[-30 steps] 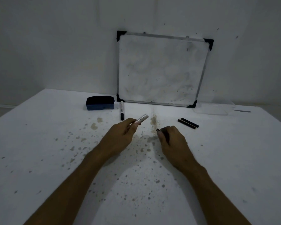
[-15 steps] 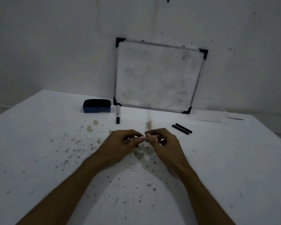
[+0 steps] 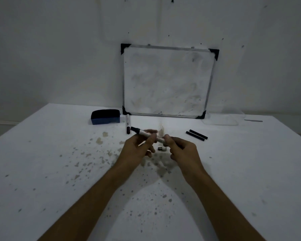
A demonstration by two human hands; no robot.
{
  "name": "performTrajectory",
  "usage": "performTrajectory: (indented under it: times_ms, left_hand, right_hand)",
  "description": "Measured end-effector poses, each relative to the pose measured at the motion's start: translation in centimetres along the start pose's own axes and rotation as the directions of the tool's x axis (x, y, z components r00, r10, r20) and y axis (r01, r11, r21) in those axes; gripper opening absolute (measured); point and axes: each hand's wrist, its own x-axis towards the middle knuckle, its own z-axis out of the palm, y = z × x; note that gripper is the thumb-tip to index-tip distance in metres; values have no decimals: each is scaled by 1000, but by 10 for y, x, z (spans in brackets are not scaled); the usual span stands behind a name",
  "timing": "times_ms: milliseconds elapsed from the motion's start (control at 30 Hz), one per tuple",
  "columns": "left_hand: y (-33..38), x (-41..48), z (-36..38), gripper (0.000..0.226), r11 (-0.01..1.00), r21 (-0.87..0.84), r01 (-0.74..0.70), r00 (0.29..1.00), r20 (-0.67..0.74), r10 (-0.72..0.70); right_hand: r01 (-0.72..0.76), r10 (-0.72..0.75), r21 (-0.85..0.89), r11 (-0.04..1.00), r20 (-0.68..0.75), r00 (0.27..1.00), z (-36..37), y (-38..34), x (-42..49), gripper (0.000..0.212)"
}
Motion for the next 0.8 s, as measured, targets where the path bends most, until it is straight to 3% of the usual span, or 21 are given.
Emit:
performTrajectory:
  times_ms: [100,167,267,333,400,467,533,667,800]
  left_hand:
    - [3,0,4,38,998,-31,55,997,-56,-57]
    - [5,0,3,39,998,-58,36,993,-113,-42]
    - [10,0,6,34,994,-100,-40,988,-154,25]
    - [10,-2,12,31,989,-123,-84,983,-174,62]
    - [3,-5,19,25,993,-77,-90,983,-169,76]
    - [-7,-9,27,19,997,52,-59,996,-63,62]
    - [-12,-12,33,24,988,141,-58,998,10,57]
    - [-11,-9,27,36,978,192,-82,996,-28,89]
    - [-8,-6,21,25,987,75,-141,980,-133,150]
  right_hand:
    - [-9,9,11,1000,25,1000,4,4,1,36]
    - [-153,158,271,950,5,987,5,4,5,47]
    - [-349,377,700,623,122,918,5,0,10,62]
    - [-359,401,799,482,163,901,2,1,12,68]
    - [-335,378,848,410,177,909,-2,1,13,71]
    - [-337,345,851,402,201,917,0,-2,13,71]
    - [-366,342,807,463,218,914,6,-2,10,73]
    - [-393,308,796,460,272,912,9,-3,7,74]
    - [-384,308,811,441,266,914,9,-2,9,68]
